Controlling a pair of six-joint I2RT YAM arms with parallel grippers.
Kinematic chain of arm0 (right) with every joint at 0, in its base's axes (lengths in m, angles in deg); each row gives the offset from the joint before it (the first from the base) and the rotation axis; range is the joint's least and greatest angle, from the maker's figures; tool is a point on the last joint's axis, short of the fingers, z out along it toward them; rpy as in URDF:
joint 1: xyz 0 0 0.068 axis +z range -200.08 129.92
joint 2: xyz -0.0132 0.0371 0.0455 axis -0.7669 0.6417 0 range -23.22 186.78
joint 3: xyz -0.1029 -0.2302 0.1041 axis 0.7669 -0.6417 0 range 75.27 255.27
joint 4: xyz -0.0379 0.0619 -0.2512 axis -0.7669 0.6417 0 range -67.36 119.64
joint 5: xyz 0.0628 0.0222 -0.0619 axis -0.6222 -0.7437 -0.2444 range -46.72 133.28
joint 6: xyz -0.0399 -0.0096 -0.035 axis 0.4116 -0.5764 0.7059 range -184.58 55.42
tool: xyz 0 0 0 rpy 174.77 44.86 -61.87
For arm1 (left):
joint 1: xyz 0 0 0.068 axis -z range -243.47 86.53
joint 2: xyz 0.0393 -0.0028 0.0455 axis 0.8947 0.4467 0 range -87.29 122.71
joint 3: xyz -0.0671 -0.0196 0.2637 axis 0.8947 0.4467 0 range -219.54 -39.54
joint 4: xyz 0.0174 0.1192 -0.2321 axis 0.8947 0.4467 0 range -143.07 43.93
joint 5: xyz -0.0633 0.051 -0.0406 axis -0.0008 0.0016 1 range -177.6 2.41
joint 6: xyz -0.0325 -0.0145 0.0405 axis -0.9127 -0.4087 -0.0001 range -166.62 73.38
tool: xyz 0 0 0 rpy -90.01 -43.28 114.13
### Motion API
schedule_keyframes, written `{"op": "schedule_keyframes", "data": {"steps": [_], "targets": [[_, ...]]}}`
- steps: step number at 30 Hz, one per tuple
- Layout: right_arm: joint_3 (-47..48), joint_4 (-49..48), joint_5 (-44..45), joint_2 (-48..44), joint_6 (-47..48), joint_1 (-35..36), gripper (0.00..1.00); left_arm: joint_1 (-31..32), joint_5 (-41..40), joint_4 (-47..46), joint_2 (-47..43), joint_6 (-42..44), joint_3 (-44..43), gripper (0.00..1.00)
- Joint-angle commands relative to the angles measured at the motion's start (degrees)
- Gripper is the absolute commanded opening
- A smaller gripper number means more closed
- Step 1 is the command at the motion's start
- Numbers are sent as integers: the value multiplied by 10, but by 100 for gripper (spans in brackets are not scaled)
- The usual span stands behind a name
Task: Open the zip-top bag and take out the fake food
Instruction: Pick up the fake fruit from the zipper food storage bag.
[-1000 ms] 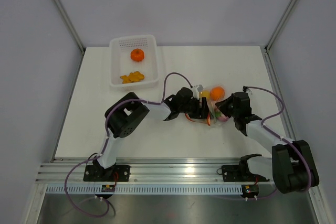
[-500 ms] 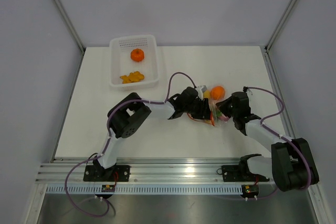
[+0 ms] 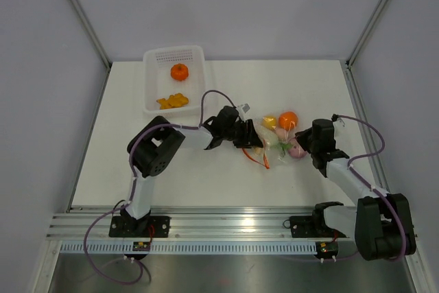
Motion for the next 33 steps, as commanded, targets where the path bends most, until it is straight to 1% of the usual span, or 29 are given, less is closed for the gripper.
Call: {"op": "schedule_keyframes", "data": {"steps": [1, 10, 13, 18, 21, 28, 31, 33], "targets": [[-2, 23, 56, -32, -16, -5, 0, -29, 14, -11, -50, -2, 24, 36], [-1, 24, 56, -30, -17, -5, 0, -88, 54, -66, -128, -34, 99, 36], [-1, 25, 55, -34, -16, -6, 0, -104, 54, -97, -158, -45, 135, 36], [-6, 19, 50, -37, -14, -6, 0, -146, 62, -111, -199, -57, 174, 35], [-5, 15, 42, -29, -9, -6, 0, -168, 49, -124, -240, -63, 204, 35], [-6, 5, 34, -23, -5, -6, 0, -212, 23, -76, -303, -72, 171, 35], [-6, 6, 29, -22, -2, -6, 0, -236, -6, -64, -310, -83, 151, 35], [-6, 2, 22, -21, -2, -6, 0, -247, -44, -56, -307, -86, 143, 35]]}}
